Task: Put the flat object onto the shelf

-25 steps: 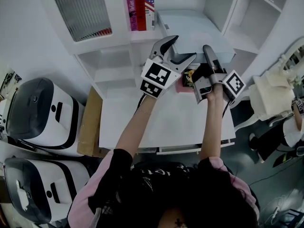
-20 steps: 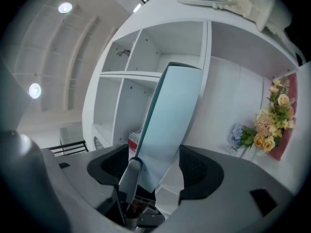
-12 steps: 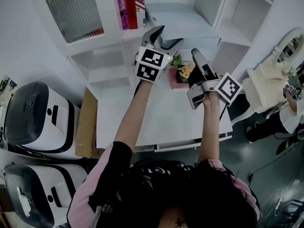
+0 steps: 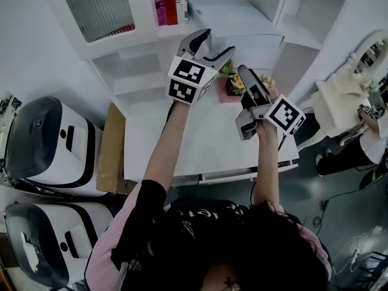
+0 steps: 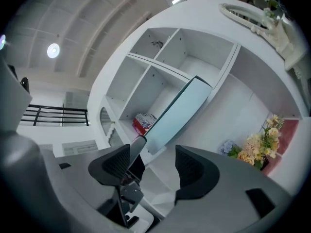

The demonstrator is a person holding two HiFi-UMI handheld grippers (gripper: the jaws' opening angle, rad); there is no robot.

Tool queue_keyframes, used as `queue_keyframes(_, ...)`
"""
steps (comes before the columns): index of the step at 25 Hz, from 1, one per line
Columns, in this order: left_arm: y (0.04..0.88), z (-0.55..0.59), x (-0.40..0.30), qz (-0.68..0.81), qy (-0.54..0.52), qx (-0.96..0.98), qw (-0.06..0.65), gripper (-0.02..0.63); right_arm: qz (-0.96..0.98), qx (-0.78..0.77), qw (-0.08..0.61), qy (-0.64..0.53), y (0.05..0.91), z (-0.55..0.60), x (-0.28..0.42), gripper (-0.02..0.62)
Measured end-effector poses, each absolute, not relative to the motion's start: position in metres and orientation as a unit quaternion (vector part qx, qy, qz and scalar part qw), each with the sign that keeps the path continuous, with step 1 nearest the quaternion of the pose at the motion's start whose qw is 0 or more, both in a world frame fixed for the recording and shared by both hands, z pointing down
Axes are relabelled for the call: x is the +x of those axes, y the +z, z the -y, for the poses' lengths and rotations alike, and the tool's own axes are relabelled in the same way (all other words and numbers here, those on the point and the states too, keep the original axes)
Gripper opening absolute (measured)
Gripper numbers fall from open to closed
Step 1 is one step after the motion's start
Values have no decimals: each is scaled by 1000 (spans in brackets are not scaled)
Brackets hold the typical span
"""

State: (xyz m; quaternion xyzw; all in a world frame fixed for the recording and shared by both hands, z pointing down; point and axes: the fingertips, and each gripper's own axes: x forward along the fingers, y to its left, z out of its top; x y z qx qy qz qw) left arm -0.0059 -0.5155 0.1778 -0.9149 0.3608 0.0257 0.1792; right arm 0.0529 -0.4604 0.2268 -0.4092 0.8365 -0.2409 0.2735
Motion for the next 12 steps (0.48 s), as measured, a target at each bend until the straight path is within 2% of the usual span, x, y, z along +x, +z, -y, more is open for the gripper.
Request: queue_keyframes(12, 292, 431, -71, -321, -19, -944, 78, 271, -846, -422, 209, -249, 306, 415, -18, 319)
